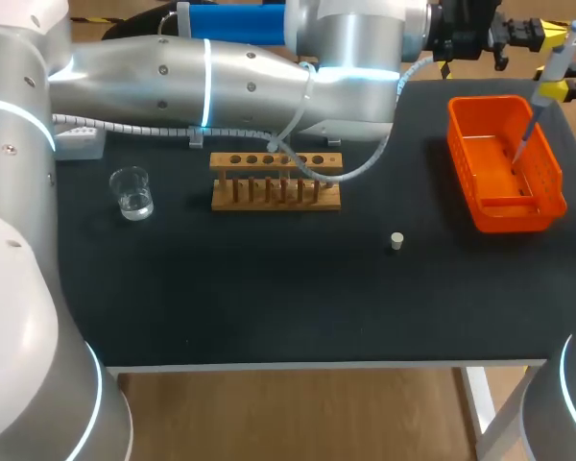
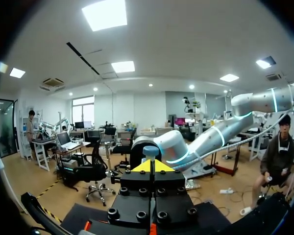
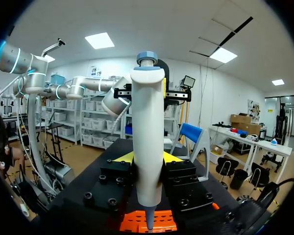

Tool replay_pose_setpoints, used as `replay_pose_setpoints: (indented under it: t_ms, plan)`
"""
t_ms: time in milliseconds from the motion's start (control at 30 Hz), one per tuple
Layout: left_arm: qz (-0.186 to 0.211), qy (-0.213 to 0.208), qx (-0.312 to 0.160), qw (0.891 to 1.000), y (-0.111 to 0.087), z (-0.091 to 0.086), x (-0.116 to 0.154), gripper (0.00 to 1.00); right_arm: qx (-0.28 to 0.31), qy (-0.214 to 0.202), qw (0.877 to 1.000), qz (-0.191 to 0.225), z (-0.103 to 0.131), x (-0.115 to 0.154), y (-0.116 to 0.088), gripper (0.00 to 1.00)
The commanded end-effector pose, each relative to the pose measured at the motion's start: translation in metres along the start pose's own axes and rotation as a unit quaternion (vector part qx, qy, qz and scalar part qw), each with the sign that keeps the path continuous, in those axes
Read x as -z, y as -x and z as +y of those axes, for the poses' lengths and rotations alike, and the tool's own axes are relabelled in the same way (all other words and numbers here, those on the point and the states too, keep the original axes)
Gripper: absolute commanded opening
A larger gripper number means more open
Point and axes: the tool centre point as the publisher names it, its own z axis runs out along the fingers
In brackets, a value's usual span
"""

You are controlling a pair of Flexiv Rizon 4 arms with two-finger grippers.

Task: Invert the test tube, pick up the pipette, mount the tip to pipette, aspirate from beaker and dispense into the tube, eject the tip, return the pipette, and cap with the stopper.

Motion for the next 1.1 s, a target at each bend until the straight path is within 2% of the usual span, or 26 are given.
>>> replay_pose_setpoints:
  t_ms: [33,400,633,1100]
  plan:
    - [0.004,0.001,0.002,1.000,0.002,0.010,-0.003,0.00,0.000,-0.001,1.000,0.001,0.008,0.000,0.001,0.00]
    - [0.009,0.002,0.010,1.000,0.002,0.016,-0.005,0.00,0.000,-0.001,1.000,0.001,0.008,0.000,0.001,0.00]
    - [0.008,0.001,0.009,1.000,0.002,0.014,-0.004,0.00,0.000,-0.001,1.000,0.001,0.008,0.000,0.001,0.00]
    - [-0.006,-0.010,-0.030,0.999,0.000,-0.020,0.000,0.00,0.000,-0.001,1.000,0.001,0.008,0.000,0.001,0.00]
